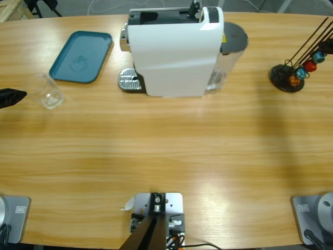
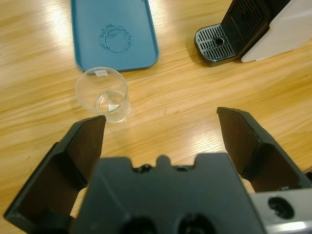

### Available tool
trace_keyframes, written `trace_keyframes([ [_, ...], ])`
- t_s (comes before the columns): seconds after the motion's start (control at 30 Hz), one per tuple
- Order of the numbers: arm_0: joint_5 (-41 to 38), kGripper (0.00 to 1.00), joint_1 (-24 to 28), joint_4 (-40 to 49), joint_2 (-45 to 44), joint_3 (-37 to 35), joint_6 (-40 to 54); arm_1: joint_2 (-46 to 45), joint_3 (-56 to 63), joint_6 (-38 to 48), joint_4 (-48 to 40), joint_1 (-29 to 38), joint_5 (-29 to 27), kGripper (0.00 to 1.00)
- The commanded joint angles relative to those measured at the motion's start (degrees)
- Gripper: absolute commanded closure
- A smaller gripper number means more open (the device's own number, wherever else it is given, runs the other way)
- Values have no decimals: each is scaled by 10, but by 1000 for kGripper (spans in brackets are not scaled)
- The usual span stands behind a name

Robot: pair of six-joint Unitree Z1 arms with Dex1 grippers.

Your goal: Pour coffee

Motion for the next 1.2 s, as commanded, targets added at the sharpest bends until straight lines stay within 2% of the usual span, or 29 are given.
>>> trace_keyframes([
  [0.03, -4, 4, -5, -6, 15, 20, 0, 30, 19, 3, -17, -9, -9, 199],
  [0.4, -4, 4, -5, -6, 16, 19, 0, 42, 21, 5, -26, -17, -10, 216],
  [0.57, -4, 4, -5, -6, 17, 19, 0, 44, 23, 6, -28, -20, -11, 403],
  [0.67, -4, 4, -5, -6, 17, 19, 0, 45, 23, 8, -28, -22, -12, 412],
  [0.77, -4, 4, -5, -6, 16, 19, 0, 47, 24, 10, -28, -24, -12, 522],
  [0.87, -4, 4, -5, -6, 17, 19, 0, 49, 23, 11, -28, -24, -11, 542],
  [1.03, -3, 4, -5, -6, 18, 19, 0, 54, 23, 11, -29, -24, -5, 884],
  [1.1, -3, 4, -5, -6, 18, 19, 0, 56, 23, 11, -30, -24, -5, 976],
  [1.2, -3, 4, -5, -6, 18, 19, 0, 57, 24, 11, -30, -24, -3, 1000],
])
